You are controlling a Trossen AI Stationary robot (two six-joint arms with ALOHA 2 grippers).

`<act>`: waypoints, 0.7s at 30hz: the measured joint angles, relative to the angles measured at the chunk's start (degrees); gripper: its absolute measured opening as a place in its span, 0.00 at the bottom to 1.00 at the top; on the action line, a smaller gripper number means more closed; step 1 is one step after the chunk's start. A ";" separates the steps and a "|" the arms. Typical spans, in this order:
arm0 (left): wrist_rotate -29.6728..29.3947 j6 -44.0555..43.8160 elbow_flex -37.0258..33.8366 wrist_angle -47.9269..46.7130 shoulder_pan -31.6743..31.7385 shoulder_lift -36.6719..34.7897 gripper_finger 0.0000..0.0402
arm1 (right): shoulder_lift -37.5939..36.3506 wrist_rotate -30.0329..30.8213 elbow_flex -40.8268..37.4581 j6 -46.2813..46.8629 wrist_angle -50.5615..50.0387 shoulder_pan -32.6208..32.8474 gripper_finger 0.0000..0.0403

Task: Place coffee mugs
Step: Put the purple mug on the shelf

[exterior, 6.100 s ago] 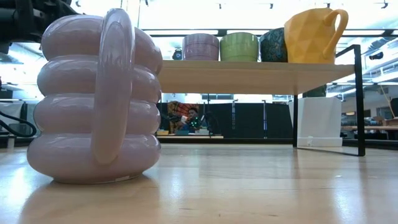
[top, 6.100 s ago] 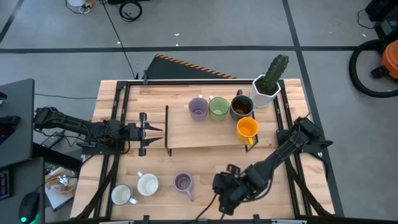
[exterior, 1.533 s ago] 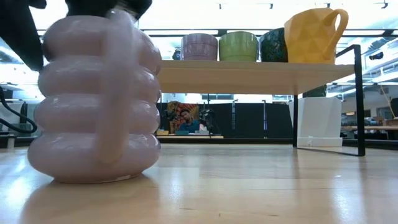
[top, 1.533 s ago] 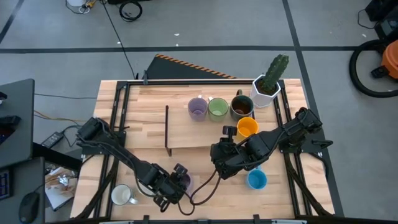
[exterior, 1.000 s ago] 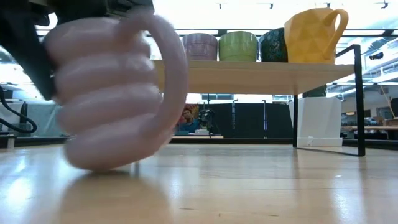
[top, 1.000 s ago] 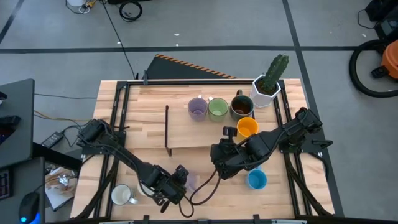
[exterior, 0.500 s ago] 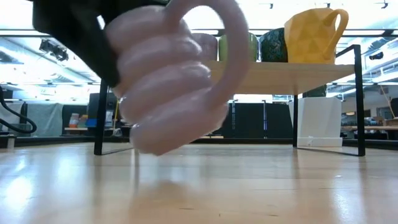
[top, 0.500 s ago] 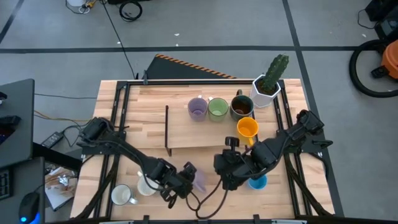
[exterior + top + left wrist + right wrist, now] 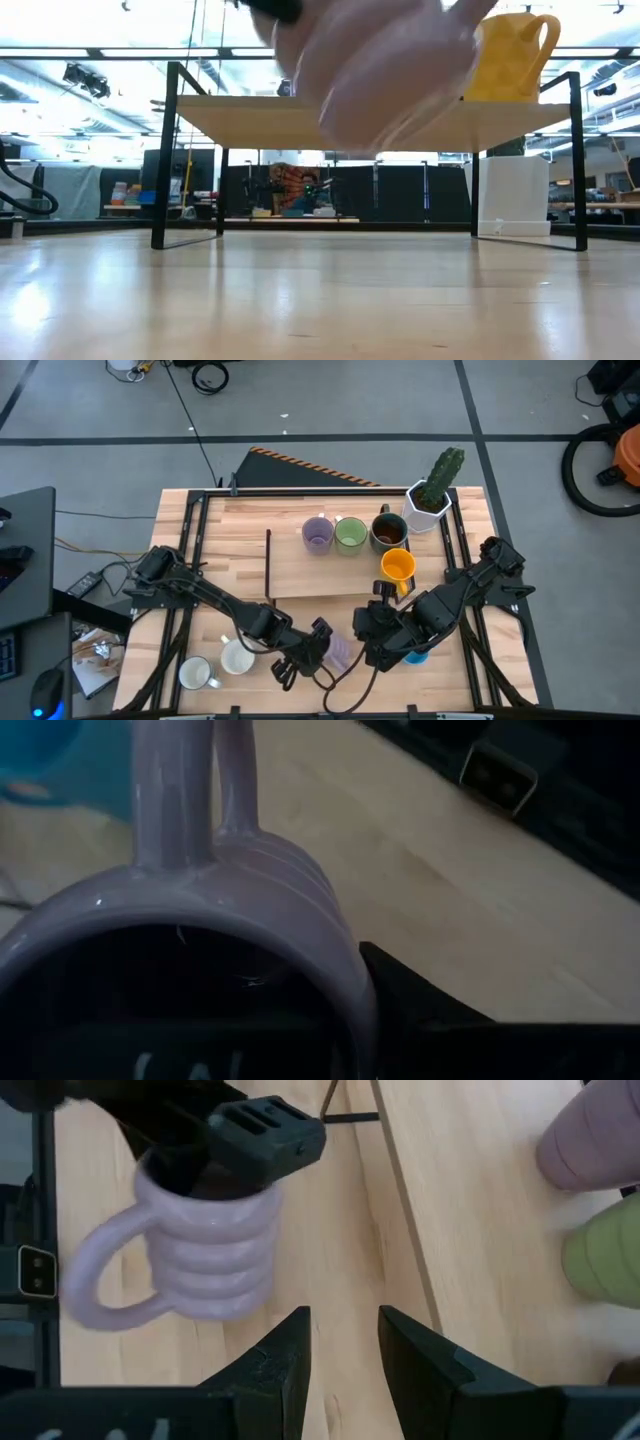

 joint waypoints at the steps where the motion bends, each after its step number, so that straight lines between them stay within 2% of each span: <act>1: 0.57 0.59 0.29 0.52 0.27 0.00 0.11 | -0.09 0.08 0.00 0.25 -0.34 0.18 0.31; 7: 2.27 2.17 0.55 3.08 1.51 0.05 0.11 | -0.28 0.79 0.00 2.50 -1.71 1.01 0.31; 11: 3.50 2.99 2.19 4.30 2.17 2.66 0.11 | -0.28 0.79 0.00 3.35 -1.82 1.12 0.31; 21: 3.47 8.12 19.12 -10.70 2.61 13.94 0.11 | -0.28 1.24 0.00 4.53 -2.37 1.98 0.31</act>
